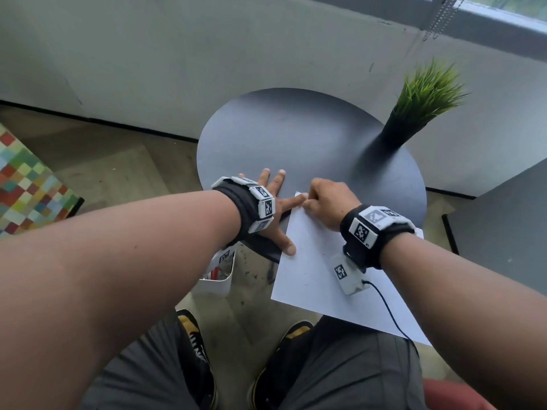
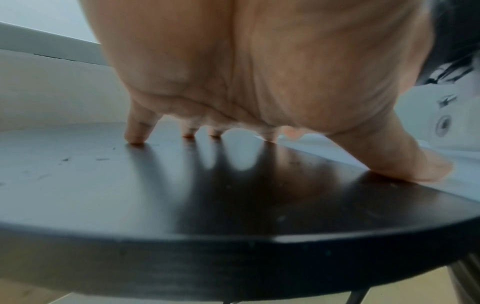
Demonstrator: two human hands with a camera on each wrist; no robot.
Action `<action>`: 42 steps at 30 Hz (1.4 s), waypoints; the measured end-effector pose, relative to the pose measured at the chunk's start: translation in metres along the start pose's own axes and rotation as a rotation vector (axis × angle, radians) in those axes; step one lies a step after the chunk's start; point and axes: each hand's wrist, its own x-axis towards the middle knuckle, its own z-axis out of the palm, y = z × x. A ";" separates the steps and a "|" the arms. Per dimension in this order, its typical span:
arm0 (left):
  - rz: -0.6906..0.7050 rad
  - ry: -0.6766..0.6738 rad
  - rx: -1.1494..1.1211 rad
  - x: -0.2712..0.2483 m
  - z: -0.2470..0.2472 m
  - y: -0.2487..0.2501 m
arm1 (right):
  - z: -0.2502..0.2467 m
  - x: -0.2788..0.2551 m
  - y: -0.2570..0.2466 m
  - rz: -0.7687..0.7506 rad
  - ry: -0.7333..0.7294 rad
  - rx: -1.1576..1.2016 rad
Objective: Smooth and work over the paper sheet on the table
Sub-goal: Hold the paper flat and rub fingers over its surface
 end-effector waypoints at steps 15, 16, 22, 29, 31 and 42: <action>0.005 -0.021 -0.003 0.002 0.001 0.000 | 0.011 -0.023 -0.008 -0.220 -0.154 0.000; 0.006 -0.017 0.000 0.003 0.001 0.000 | 0.011 -0.027 -0.011 -0.275 -0.245 -0.013; 0.002 -0.041 0.017 0.004 -0.002 0.001 | -0.004 -0.004 0.013 0.054 0.016 0.064; -0.013 -0.049 0.051 0.007 -0.007 0.001 | 0.007 -0.028 0.001 -0.303 -0.240 -0.045; 0.009 -0.017 0.049 0.007 -0.008 0.002 | -0.001 -0.019 0.012 -0.154 -0.169 0.060; 0.017 -0.032 0.026 0.002 -0.005 0.004 | 0.002 -0.013 0.008 -0.006 -0.057 0.061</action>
